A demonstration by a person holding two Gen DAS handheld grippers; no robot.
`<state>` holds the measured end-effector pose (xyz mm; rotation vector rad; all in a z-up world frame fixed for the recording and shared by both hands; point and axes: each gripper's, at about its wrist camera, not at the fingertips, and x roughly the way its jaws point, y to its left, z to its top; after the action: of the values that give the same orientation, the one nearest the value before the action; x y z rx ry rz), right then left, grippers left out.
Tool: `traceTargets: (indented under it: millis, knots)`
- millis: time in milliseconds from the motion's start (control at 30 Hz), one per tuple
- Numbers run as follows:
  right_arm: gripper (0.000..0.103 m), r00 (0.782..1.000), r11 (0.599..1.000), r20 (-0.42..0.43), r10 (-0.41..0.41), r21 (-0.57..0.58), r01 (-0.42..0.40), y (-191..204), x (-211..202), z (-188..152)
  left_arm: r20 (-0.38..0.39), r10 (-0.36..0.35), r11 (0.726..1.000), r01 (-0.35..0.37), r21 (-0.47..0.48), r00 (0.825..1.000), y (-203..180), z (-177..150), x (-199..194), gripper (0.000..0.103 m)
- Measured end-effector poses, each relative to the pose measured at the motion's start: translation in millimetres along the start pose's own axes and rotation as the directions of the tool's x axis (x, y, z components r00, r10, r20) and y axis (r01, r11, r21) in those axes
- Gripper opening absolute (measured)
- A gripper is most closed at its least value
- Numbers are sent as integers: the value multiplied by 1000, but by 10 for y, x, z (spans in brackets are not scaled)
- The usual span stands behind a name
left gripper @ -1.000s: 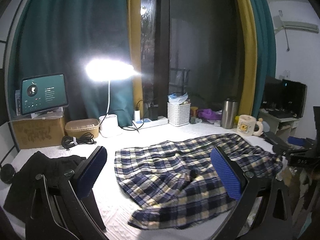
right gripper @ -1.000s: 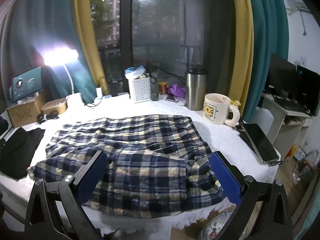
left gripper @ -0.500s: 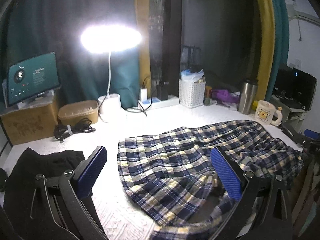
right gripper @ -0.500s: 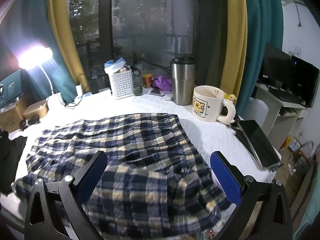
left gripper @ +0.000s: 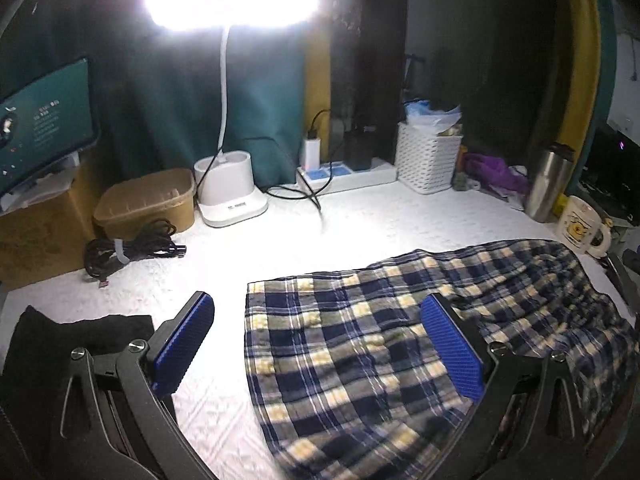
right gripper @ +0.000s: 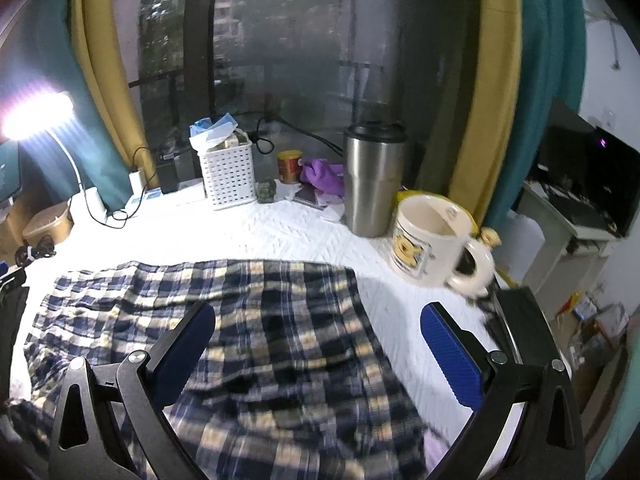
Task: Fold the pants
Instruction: 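Grasp the plaid pants waistband edge with the left gripper while the right gripper grasps the waistband too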
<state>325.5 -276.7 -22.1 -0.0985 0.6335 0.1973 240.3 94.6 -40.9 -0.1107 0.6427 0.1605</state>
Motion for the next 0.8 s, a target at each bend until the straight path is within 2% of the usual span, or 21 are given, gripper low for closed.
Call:
traceTargets:
  millis: [167, 267, 433, 533, 600, 633, 667, 733, 767, 800]
  knots:
    - [103, 998, 999, -34, 45, -21, -46, -22, 316, 176, -58, 16, 1000, -17, -16, 998, 160, 93, 305, 102]
    - [103, 994, 998, -88, 67, 2, -67, -102, 603, 233, -106, 33, 999, -37, -29, 994, 299, 81, 519, 102]
    - [103, 975, 992, -182, 126, 20, -124, -158, 1020, 236, -222, 19, 997, -36, -72, 975, 493, -49, 847, 101]
    - [103, 960, 988, -231, 156, 58, -146, -195, 1279, 209, -263, -11, 997, -11, -79, 965, 525, -119, 968, 97]
    - [103, 949, 985, -269, 167, 82, -150, -210, 1456, 172, -300, -32, 998, 15, -61, 953, 491, -175, 1082, 86]
    - [103, 943, 985, -285, 170, 91, -150, -215, 1528, 152, -278, -14, 1000, 6, -30, 961, 452, -179, 1078, 85]
    - [100, 939, 984, -299, 171, 91, -151, -203, 1600, 124, -281, -12, 1000, 6, -20, 960, 428, -182, 1093, 83]
    - [91, 933, 985, -318, 171, 88, -151, -180, 1686, 90, -268, 0, 1000, 5, 16, 963, 354, -183, 1101, 76]
    - [87, 930, 985, -326, 172, 89, -151, -170, 1727, 64, -264, 4, 1000, 4, 30, 965, 334, -181, 1115, 65]
    - [87, 933, 987, -321, 161, 77, -144, -156, 1738, 55, -252, 5, 999, 8, 53, 968, 288, -177, 1113, 46]
